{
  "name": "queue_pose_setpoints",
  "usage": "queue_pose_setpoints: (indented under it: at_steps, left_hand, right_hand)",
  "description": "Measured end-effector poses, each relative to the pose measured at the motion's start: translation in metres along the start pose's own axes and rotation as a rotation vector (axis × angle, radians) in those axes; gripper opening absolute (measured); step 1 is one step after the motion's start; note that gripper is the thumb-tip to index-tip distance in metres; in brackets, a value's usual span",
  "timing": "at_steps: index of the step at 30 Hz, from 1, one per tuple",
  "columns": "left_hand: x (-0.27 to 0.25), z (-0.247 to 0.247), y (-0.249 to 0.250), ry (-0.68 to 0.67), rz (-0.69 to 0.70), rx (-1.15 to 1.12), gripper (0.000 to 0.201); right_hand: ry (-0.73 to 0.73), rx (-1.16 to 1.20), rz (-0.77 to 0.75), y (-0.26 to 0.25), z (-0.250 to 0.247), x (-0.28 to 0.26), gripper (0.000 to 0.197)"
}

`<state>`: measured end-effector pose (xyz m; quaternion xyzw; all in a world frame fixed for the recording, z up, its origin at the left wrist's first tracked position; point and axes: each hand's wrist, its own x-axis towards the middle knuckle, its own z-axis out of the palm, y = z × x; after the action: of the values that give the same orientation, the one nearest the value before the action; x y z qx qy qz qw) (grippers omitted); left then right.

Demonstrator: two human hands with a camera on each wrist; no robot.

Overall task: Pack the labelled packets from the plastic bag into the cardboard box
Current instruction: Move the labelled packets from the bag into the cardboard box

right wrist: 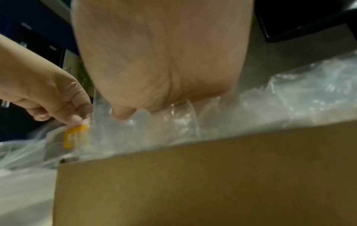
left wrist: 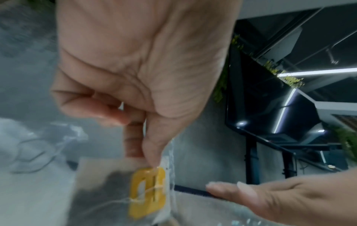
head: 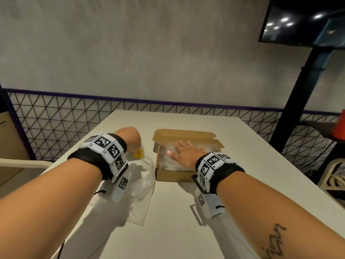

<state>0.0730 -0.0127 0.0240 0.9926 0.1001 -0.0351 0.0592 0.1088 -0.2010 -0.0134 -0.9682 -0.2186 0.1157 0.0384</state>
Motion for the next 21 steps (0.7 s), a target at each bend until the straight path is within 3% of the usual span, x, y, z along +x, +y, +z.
queue_pose_setpoints:
  at_steps: [3, 8, 11, 14, 16, 21]
  left_hand:
    - [-0.006, -0.015, 0.009, 0.162, 0.055, -0.187, 0.021]
    - [-0.018, -0.025, 0.03, 0.314, 0.202, -0.483, 0.006]
    - [-0.019, -0.022, 0.039, 0.314, 0.252, -0.615, 0.021]
    - [-0.021, -0.017, 0.047, 0.279, 0.284, -0.734, 0.023]
    - [-0.022, -0.014, 0.053, 0.258, 0.3, -0.796, 0.021]
    - [-0.022, -0.003, 0.069, 0.256, 0.278, -0.855, 0.018]
  right_hand:
    - [0.152, 0.04, -0.023, 0.0, -0.002, -0.002, 0.068]
    - [-0.018, 0.042, -0.004, 0.007, 0.001, -0.004, 0.065]
    - [0.097, 0.315, -0.047, 0.008, -0.013, -0.011, 0.051]
    - [0.271, 0.611, -0.156, 0.01, -0.025, -0.025, 0.03]
    - [0.414, 0.618, -0.172, 0.015, -0.031, -0.034, 0.012]
    - [0.551, 0.567, -0.1, 0.035, -0.039, -0.034, 0.006]
